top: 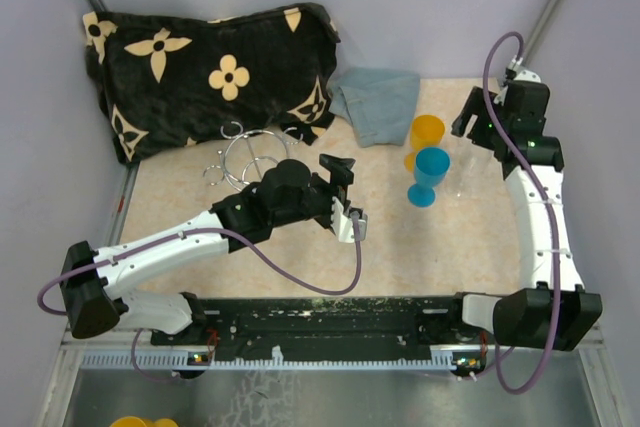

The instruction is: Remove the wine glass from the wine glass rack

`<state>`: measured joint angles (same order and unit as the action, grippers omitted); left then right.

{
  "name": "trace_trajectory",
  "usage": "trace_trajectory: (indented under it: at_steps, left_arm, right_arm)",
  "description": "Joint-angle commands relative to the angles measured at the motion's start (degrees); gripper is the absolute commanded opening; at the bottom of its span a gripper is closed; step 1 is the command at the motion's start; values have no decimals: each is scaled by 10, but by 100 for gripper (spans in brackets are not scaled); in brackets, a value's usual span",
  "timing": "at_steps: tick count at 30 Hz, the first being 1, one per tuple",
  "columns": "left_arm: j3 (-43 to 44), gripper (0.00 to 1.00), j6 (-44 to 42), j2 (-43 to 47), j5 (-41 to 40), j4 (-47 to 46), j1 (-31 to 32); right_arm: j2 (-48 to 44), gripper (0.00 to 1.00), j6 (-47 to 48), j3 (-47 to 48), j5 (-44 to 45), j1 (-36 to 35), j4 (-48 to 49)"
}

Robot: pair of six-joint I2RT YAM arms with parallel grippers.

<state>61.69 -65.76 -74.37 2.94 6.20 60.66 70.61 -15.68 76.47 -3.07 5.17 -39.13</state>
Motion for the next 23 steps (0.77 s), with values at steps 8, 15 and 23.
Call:
trace_trajectory:
  at_steps: [8, 15, 23]
  left_arm:
    - [18, 100, 0, -4, -2, 1, 2]
    - [20, 99, 3, -11, -2, 1, 2]
    - [16, 100, 17, -6, -10, 1, 2]
  right_arm:
    - [-47, 84, -21, 23, 28, 5, 48]
    - [-62, 87, -30, 8, 42, 4, 62]
    - [-81, 88, -47, -26, 53, 5, 75]
